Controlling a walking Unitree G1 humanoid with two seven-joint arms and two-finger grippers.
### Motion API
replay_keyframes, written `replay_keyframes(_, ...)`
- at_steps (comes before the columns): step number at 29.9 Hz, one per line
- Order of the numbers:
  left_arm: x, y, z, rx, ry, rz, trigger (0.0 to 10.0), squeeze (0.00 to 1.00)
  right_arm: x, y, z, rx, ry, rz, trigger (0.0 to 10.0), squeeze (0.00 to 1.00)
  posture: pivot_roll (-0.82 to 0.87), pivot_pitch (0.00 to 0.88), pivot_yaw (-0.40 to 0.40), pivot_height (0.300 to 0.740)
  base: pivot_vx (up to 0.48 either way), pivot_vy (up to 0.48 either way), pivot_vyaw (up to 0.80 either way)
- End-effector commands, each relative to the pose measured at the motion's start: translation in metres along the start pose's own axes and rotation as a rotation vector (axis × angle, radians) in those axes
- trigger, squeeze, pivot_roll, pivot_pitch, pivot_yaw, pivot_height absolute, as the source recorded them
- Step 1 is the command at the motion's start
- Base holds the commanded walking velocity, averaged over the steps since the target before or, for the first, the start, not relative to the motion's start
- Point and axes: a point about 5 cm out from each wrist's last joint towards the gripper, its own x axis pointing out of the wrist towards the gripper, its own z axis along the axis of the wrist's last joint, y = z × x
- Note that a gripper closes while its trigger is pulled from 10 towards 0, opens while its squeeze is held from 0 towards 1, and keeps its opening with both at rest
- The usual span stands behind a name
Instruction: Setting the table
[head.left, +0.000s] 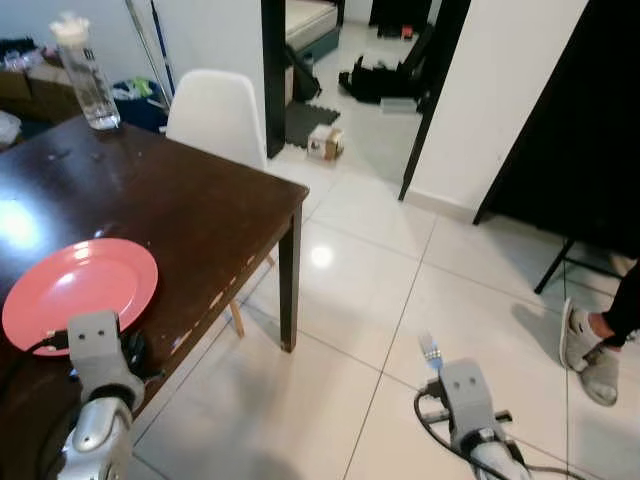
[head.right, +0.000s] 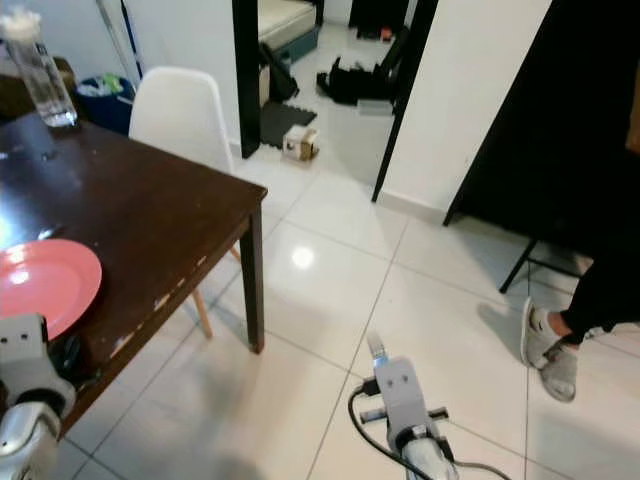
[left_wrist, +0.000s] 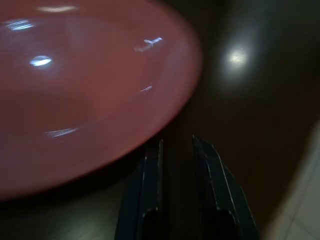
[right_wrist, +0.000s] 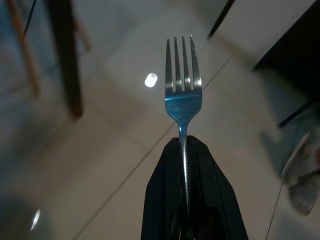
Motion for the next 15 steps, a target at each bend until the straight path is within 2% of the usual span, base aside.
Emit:
replay_keyframes(1,0.004,-0.010,0.016,-0.038,-0.054,-0.032,10.0,0.00,-0.004,-0.004,-0.006,0.004,0.018,-0.015,10.0,0.00,-0.04,0.030,0.016,0.740,0.000,0.000,-0.80)
replay_keyframes(2,0.008,-0.013,0.033,-0.029,-0.111,-0.052,10.0,0.00,-0.003,-0.003,-0.005,0.006,0.010,-0.011,10.0,0.00,-0.04,0.030,0.014,0.740,0.000,0.000,-0.80)
replay_keyframes(3,0.008,-0.013,0.033,-0.029,-0.111,-0.052,10.0,0.00,-0.003,-0.003,-0.005,0.006,0.010,-0.011,10.0,0.00,-0.04,0.030,0.014,0.740,0.000,0.000,-0.80)
replay_keyframes(4,0.010,-0.017,0.045,0.003,-0.157,-0.079,10.0,0.00,-0.002,-0.001,-0.004,0.007,0.007,-0.008,9.9,0.00,-0.04,0.032,0.014,0.740,0.000,0.000,-0.80)
replay_keyframes(5,0.010,-0.022,0.058,0.052,-0.198,-0.134,10.0,0.00,-0.002,0.001,-0.005,0.008,0.007,-0.003,10.0,0.00,-0.04,0.034,0.016,0.740,0.000,0.000,-0.80)
replay_keyframes(6,0.006,-0.032,0.070,0.129,-0.241,-0.237,10.0,0.00,-0.004,0.004,-0.006,0.009,0.007,0.002,9.7,0.00,-0.04,0.038,0.018,0.740,0.000,0.000,-0.80)
replay_keyframes(8,0.004,-0.036,0.072,0.154,-0.250,-0.278,10.0,0.00,-0.005,0.004,-0.007,0.010,0.009,0.002,9.7,0.00,-0.04,0.038,0.018,0.740,0.000,0.000,-0.80)
replay_keyframes(9,-0.004,-0.050,0.075,0.187,-0.248,-0.404,10.0,0.00,-0.009,0.005,-0.011,0.014,0.019,0.002,9.5,0.00,-0.04,0.041,0.021,0.740,0.000,0.000,-0.80)
replay_keyframes(10,-0.004,-0.050,0.075,0.187,-0.248,-0.404,10.0,0.00,-0.009,0.005,-0.011,0.014,0.019,0.002,9.5,0.00,-0.04,0.041,0.021,0.740,0.000,0.000,-0.80)
replay_keyframes(15,-0.032,-0.087,0.072,0.211,-0.205,-0.700,10.0,0.00,-0.016,0.004,-0.022,0.009,0.054,-0.001,9.1,0.00,-0.05,0.048,0.020,0.740,0.000,0.000,-0.80)
